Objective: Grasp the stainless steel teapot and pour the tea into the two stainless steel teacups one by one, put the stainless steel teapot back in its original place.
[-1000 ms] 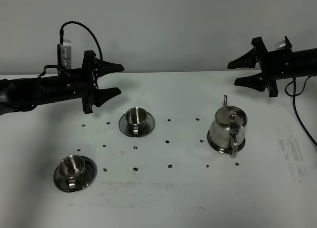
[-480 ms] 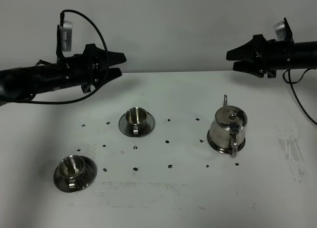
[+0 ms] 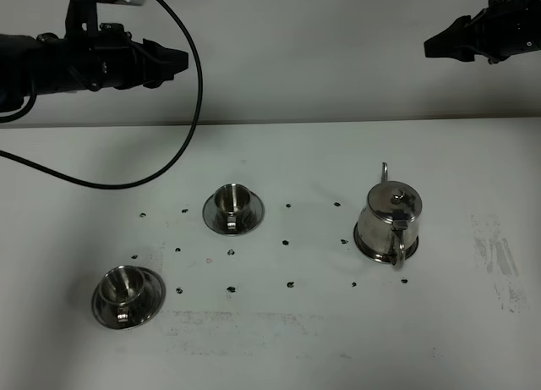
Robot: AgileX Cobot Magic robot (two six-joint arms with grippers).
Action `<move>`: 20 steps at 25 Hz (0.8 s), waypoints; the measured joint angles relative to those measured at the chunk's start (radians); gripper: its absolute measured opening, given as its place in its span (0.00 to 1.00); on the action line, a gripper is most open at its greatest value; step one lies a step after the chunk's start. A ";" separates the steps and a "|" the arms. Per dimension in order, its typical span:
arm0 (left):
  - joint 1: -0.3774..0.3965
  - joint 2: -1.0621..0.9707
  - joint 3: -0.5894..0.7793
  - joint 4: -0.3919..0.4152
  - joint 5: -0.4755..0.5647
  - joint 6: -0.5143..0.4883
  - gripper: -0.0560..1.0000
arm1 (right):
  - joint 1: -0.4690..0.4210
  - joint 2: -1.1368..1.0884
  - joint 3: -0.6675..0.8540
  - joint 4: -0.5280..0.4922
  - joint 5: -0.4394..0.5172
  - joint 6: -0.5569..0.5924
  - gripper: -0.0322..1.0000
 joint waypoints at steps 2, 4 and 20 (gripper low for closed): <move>-0.024 -0.024 0.000 0.153 -0.053 -0.010 0.47 | 0.005 -0.009 -0.005 -0.122 -0.012 0.045 0.51; -0.042 -0.047 0.000 0.282 -0.062 -0.049 0.47 | 0.017 -0.028 -0.005 -0.232 -0.021 0.098 0.51; -0.059 -0.523 0.269 0.776 -0.125 -0.417 0.47 | 0.151 -0.329 0.195 -0.292 0.028 0.195 0.47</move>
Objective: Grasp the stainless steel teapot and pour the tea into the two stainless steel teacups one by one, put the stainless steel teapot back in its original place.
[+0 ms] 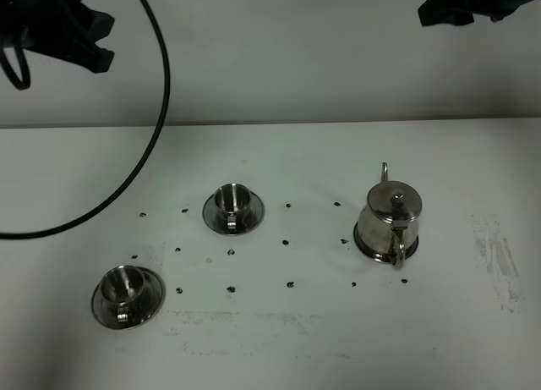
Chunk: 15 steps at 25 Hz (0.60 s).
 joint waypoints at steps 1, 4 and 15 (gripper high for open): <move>0.000 -0.042 0.052 0.000 -0.029 0.000 0.47 | 0.002 -0.019 0.031 -0.001 0.003 0.002 0.47; 0.003 -0.150 0.176 0.000 -0.088 -0.021 0.47 | 0.002 -0.093 0.141 0.016 0.017 0.001 0.47; 0.098 -0.563 0.400 0.047 0.047 -0.217 0.47 | 0.006 -0.442 0.573 0.164 -0.072 -0.151 0.42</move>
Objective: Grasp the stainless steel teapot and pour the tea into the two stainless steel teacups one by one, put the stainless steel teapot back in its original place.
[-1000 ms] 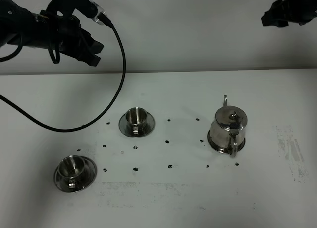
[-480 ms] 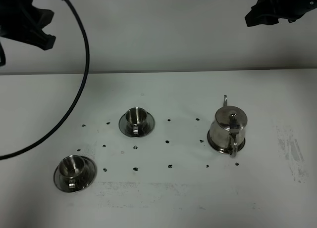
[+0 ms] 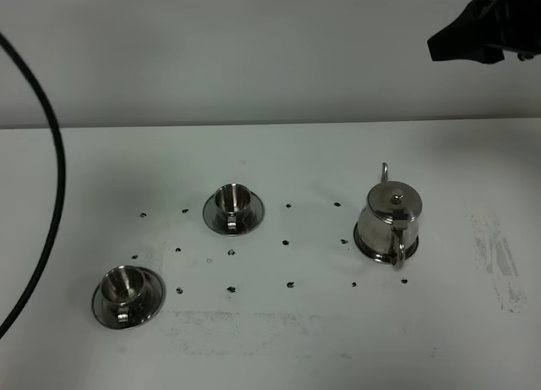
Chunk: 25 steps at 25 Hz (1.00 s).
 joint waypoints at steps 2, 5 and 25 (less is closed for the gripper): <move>0.033 -0.072 0.035 0.012 0.030 -0.012 0.47 | 0.000 -0.018 0.074 0.021 -0.006 -0.032 0.42; 0.081 -0.177 0.068 0.030 0.084 -0.049 0.45 | 0.000 -0.035 0.188 0.102 -0.028 -0.094 0.42; 0.117 -0.739 0.385 0.218 0.630 -0.437 0.35 | 0.163 -0.251 0.531 -0.002 -0.399 -0.139 0.42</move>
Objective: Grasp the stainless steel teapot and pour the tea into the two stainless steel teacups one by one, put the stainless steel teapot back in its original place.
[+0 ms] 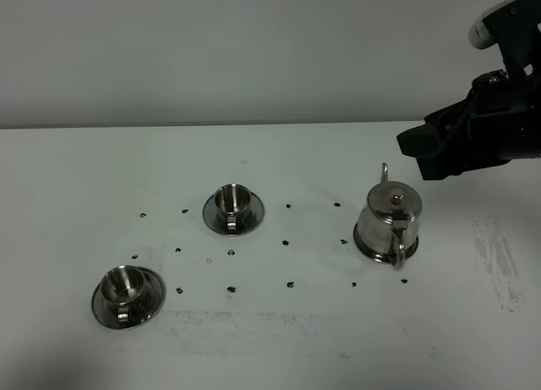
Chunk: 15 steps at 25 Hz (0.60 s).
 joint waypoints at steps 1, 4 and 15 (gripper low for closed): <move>0.000 -0.031 0.029 0.010 0.001 -0.015 0.35 | 0.014 0.000 0.001 -0.076 -0.017 0.078 0.42; 0.000 -0.135 0.086 0.043 0.001 -0.057 0.35 | 0.048 0.000 0.014 -0.287 -0.063 0.315 0.41; 0.000 -0.306 0.185 0.091 0.011 -0.129 0.35 | 0.117 0.008 0.148 -0.589 -0.140 0.781 0.40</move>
